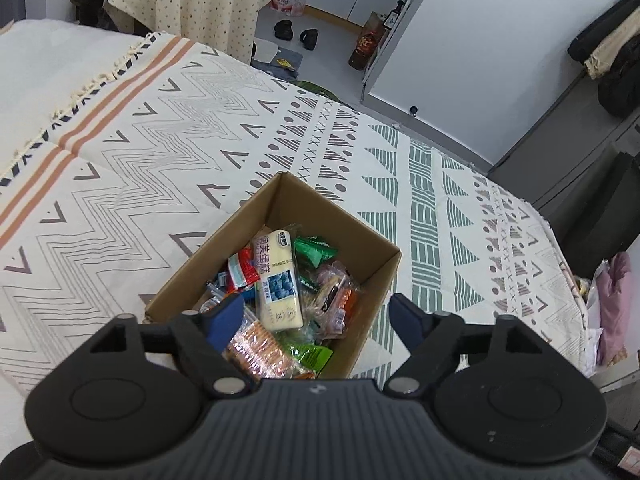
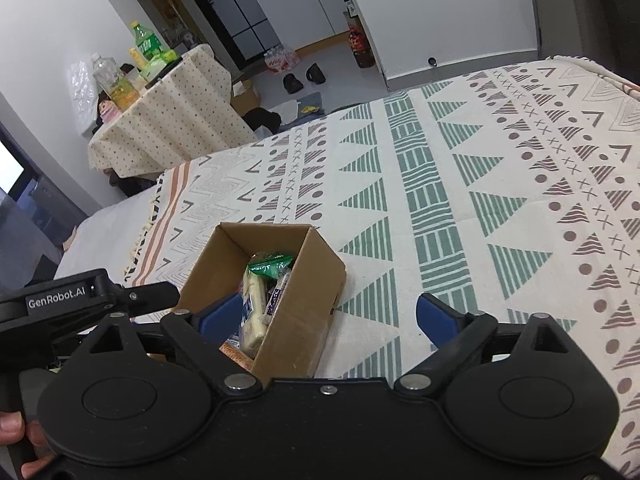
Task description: Organize snacks
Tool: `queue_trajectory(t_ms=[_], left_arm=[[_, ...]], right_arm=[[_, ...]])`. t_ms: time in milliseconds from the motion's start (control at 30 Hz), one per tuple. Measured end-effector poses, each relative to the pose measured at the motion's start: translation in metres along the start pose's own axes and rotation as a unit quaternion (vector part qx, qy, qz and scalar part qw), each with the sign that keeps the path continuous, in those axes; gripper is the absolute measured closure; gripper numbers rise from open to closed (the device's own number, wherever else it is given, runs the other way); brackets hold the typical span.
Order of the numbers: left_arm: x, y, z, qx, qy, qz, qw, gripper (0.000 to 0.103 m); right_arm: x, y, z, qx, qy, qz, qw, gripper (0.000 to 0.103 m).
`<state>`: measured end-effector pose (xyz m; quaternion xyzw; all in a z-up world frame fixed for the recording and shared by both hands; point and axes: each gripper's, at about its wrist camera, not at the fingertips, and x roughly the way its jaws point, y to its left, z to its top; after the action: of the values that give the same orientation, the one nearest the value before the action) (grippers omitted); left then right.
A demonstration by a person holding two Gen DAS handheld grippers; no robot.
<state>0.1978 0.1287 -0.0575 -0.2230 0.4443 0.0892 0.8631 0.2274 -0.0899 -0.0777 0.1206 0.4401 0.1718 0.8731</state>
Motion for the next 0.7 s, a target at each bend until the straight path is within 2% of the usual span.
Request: queue_trajectory(t_ms=[167,400,467,700], left_arm=[[-0.011,-0.011,-0.008,0.028,0.004,0.016,0.9995,0.017],[-0.035,-0.024,-0.023,0.058,-0.011,0.018,0.9981,0.007],[-0.042,-0.027,-0.028,0.065,-0.016,0.019,0.9976,0.0],[-0.066,-0.033,-0.046,0.088,-0.033,0.008,0.9955,0.0]], right_arm=[[-0.021,-0.005,-0.005,0.0,-0.021,-0.003,1.0,0.0],[-0.052,-0.012,-0.013,-0.002,-0.046,-0.009,0.999,0.0],[-0.059,-0.014,-0.015,-0.004,-0.046,-0.006,0.999,0.0],[-0.09,-0.01,-0.027,-0.02,-0.065,-0.007,0.998,0.0]])
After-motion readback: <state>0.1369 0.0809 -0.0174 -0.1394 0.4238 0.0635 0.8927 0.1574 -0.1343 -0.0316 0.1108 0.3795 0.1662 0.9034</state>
